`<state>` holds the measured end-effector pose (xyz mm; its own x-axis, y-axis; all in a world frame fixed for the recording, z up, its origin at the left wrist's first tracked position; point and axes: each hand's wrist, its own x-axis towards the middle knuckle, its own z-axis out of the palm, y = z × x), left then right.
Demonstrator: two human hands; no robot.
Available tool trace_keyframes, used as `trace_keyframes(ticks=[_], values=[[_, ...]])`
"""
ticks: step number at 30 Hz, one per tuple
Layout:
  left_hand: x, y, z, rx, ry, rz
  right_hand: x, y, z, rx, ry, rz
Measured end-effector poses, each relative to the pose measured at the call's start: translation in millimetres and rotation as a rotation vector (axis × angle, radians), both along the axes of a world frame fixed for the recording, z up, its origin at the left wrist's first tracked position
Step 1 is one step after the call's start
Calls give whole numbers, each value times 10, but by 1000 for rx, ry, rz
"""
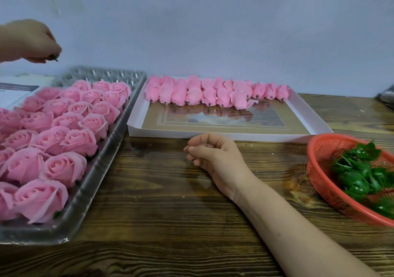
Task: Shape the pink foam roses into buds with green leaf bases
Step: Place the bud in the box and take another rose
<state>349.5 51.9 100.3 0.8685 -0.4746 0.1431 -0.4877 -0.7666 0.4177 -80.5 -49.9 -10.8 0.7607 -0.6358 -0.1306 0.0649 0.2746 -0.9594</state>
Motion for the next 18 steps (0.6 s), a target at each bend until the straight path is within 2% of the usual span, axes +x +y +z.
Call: trace_keyframes(ticks=[9, 14, 18], values=[[101, 23, -333, 78, 44, -33, 14, -28, -33, -28, 20, 34], [77, 53, -430, 102, 171, -75, 21, -26, -39, -41, 35, 41], [75, 63, -539, 166, 142, -114, 17, -28, -27, -42, 31, 47]])
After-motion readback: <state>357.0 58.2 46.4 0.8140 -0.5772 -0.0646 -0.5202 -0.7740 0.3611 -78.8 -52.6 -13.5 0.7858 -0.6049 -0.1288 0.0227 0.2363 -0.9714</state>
